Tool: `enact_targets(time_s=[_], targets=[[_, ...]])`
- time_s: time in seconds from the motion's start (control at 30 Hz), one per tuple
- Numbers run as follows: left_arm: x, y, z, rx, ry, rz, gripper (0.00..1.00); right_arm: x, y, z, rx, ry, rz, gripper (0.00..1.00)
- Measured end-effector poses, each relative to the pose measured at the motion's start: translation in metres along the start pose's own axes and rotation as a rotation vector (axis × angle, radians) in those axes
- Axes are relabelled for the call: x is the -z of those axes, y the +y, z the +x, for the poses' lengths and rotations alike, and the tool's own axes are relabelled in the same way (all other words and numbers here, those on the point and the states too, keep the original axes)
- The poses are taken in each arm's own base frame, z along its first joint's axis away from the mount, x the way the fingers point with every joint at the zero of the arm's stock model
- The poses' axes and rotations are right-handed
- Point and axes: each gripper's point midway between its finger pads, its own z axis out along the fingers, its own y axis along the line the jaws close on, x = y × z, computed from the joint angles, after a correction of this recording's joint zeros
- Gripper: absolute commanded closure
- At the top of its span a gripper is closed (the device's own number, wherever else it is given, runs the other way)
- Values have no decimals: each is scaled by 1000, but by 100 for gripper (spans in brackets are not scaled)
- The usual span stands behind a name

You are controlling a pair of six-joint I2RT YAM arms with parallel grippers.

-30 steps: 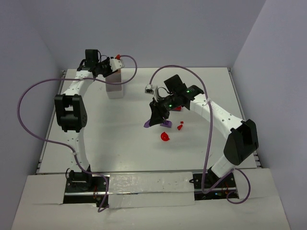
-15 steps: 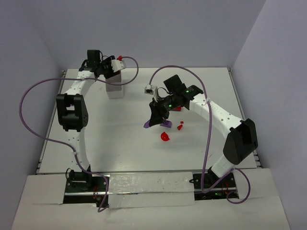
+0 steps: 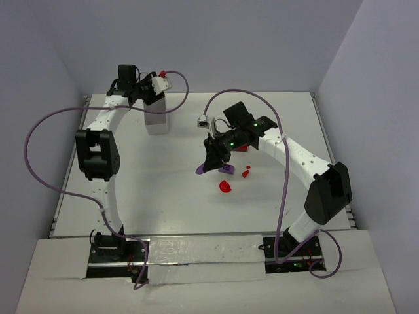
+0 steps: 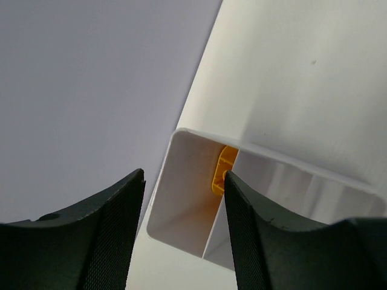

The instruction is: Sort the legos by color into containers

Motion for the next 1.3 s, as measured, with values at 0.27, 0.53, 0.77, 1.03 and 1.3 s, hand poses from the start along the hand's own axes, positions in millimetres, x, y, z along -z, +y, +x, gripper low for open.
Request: enact_targets(time_s=[0.27,0.53,0.77,1.03,1.3], targets=[[90,-1,-101,209,-227,9,41,2,1,-16,-63,-62,-12,100],[208,-97,-174,370,-464,215,38,24,-2,-65,-226,-254,-99,100],[216,-191,-174,511,-442,470,37,30,-4,-89,-412,-354,-239,100],[222,-227,-201,533,-453,590,35,16,-9,-81,-599,-337,-342,100],[217,-247,-225,542,-449,652,37,25,1,-95,-591,-368,-407,100]])
